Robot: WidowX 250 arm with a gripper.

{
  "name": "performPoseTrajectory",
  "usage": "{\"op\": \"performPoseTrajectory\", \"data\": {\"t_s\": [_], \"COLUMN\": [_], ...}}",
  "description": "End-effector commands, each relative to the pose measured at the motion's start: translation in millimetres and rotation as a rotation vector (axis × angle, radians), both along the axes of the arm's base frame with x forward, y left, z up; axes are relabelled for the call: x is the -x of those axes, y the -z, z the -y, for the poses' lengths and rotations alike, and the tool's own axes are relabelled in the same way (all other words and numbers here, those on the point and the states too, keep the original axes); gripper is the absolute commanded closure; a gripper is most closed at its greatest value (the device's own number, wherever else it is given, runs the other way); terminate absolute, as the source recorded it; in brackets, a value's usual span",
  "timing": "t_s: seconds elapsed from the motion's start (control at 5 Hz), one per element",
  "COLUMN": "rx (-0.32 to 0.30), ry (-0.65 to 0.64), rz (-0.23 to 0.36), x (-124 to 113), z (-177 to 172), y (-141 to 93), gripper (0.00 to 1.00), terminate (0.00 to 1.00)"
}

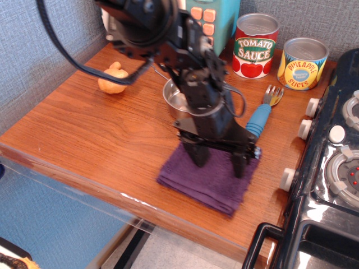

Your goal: Move the purple towel to the front right of the table

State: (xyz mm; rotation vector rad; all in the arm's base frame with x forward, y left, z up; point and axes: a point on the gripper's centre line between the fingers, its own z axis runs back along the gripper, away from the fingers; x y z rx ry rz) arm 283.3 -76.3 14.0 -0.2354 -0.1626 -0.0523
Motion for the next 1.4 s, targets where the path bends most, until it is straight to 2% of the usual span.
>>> {"op": "performPoseTrajectory", "data": {"t_s": [0.0,0.2,0.4,0.6,1.0,1.2], "rx": [-0.043,-0.081,-0.124,-0.157,-0.166,-0.166], "ry": [-0.013,-0.021,-0.014,-0.017,0.043,0.043], "rz": [0.043,0.104,0.127,0.127,0.070,0.070], "x": [-10.0,-9.8,-1.5,3.9,-4.5,-4.5], "z": [7.0,7.1,6.7,-1.8,-18.6,-18.6], "y": [-30.6,-66.2,-94.2,-106.6,-92.4,-92.4], "gripper": [0.00,0.00,0.00,0.00,0.00,0.00], "terminate": [0.00,0.00,0.00,0.00,0.00,0.00]}}
